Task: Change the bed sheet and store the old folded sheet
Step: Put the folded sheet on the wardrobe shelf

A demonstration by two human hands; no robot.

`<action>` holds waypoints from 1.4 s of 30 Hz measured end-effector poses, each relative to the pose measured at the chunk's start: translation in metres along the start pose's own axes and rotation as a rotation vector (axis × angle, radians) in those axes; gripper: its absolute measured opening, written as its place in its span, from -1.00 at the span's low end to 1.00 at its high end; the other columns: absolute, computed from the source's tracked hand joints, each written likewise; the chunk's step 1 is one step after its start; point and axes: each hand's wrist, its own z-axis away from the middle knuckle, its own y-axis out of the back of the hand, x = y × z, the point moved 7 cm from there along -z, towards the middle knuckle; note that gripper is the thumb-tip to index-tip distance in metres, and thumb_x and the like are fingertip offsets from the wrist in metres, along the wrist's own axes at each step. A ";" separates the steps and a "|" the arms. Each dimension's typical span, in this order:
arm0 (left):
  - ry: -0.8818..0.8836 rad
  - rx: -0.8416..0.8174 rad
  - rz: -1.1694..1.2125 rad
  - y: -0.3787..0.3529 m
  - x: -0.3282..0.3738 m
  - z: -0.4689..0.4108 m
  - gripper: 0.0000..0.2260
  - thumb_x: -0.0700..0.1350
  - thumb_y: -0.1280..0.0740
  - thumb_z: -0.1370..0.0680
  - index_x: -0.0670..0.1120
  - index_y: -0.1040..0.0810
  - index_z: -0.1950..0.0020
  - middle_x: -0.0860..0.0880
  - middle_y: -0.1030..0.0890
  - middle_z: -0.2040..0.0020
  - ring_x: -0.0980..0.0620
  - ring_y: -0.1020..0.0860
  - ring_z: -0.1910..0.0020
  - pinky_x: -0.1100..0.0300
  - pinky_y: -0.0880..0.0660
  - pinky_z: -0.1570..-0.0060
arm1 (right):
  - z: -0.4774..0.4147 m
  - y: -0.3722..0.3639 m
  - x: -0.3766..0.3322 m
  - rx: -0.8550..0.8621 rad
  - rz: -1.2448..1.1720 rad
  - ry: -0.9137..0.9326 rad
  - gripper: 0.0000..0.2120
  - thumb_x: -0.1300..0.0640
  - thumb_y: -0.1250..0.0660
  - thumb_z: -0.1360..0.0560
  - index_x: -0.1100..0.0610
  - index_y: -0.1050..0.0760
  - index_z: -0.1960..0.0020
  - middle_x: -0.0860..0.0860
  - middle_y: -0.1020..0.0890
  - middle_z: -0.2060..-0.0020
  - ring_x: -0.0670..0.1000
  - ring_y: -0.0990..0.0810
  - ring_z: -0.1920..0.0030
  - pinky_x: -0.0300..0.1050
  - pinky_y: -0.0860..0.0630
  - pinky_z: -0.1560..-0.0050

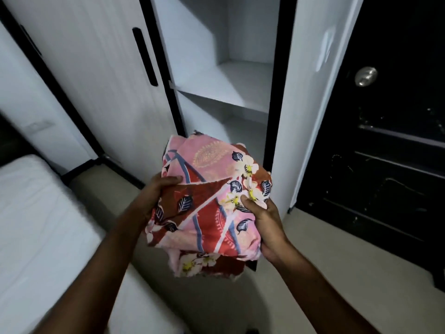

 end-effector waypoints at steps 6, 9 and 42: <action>-0.045 -0.003 0.016 0.006 0.105 -0.096 -0.84 -0.18 -0.32 -0.52 -0.15 -0.63 -0.05 -0.17 -0.71 0.19 -0.12 -0.67 0.33 0.07 -0.66 0.27 | -0.108 -0.067 -0.070 -0.013 -0.042 0.137 -0.56 0.15 -0.53 -0.40 0.10 -0.59 -0.26 0.17 -0.68 -0.14 0.26 -0.66 -0.15 0.37 -0.49 -0.27; -0.051 0.003 -0.010 0.000 0.153 -0.136 -0.83 -0.19 -0.27 -0.57 -0.15 -0.66 0.02 -0.16 -0.71 0.22 -0.11 -0.67 0.36 0.10 -0.66 0.28 | -0.151 -0.096 -0.104 0.000 -0.073 0.195 -0.51 0.09 -0.55 -0.31 0.07 -0.61 -0.23 0.14 -0.69 -0.13 0.25 -0.66 -0.16 0.35 -0.49 -0.28; -0.048 -0.398 -0.502 -0.152 0.276 -0.607 -0.78 -0.03 -0.37 -0.59 -0.19 -0.62 0.01 -0.04 -0.61 0.48 0.08 -0.57 0.52 0.28 -0.50 0.46 | -0.447 -0.044 -0.309 0.592 0.267 0.257 -0.52 -0.10 -0.40 -0.50 0.21 -0.57 -0.27 0.21 -0.67 -0.13 0.16 -0.69 -0.04 0.06 -0.59 -0.18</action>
